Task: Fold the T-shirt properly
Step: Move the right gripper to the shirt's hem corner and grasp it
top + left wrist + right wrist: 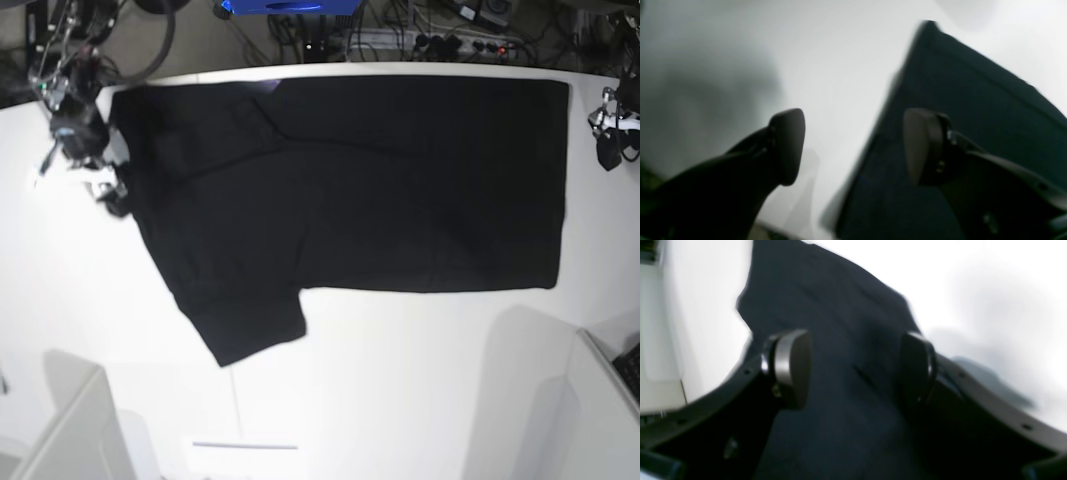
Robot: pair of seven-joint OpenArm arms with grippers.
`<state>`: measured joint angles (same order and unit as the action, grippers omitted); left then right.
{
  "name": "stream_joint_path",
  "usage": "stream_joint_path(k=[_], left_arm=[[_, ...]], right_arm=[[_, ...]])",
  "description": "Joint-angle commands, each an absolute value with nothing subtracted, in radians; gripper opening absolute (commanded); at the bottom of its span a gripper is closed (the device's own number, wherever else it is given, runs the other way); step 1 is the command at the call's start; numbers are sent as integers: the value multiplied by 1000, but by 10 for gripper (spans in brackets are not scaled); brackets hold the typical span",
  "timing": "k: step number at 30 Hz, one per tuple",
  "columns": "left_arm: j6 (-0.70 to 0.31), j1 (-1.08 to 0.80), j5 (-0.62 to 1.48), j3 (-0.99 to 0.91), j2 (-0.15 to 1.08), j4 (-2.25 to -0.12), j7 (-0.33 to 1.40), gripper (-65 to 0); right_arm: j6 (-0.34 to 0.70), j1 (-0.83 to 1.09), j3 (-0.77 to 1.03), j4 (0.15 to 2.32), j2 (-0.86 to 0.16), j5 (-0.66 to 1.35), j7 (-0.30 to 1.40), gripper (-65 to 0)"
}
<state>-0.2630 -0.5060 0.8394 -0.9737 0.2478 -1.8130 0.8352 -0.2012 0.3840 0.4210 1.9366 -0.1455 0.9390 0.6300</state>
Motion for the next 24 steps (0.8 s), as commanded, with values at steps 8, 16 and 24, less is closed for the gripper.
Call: stream_joint_path(k=[8,16,24], left_arm=[[-266,-486,848,-967,269,-1819,816,-558],[-266,-483,849,-964,272,-1807,816,-650],[-266,-470,848,-964,272,-1801,817,-650]], right_arm=[[-197,108,341,1758,-231,949,704,-255],[-196,-45,323,1595,-237,946,714,-255],[-191,-214,133,1455,-278,742,705,-254]])
